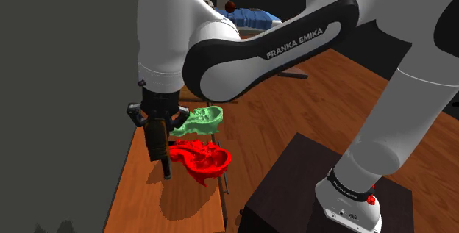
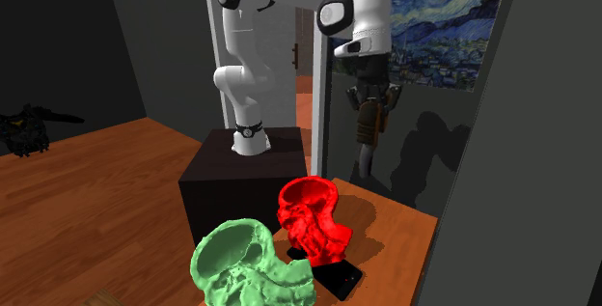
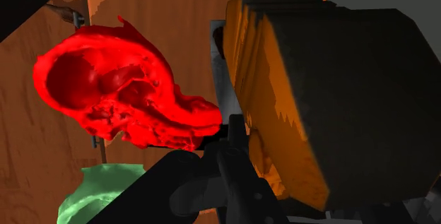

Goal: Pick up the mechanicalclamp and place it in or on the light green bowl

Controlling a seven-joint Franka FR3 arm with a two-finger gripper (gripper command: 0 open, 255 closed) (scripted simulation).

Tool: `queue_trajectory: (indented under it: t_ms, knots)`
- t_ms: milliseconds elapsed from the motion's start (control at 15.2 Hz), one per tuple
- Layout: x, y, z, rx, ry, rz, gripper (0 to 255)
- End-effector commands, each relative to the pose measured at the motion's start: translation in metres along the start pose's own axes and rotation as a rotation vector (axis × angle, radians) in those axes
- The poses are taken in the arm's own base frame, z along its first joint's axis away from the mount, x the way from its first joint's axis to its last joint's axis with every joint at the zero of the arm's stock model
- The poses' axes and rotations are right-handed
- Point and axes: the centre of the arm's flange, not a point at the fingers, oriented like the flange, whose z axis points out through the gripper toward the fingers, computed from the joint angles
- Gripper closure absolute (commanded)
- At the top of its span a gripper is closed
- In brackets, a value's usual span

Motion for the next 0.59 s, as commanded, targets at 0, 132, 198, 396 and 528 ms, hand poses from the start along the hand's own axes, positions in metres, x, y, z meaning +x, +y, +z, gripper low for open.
queue_trajectory:
  t_ms: [0,132,198,396,528]
  knots:
    - [0.002,-0.002,-0.01,0.0,0.0,0.0,255]
    - [0.004,-0.004,-0.02,0.0,0.0,0.0,255]
    - [0.004,-0.005,-0.025,0.0,0.0,0.0,255]
    - [0.018,-0.003,-0.033,0.0,0.0,0.0,255]
    - [0.043,0.004,-0.036,0.0,0.0,0.0,255]
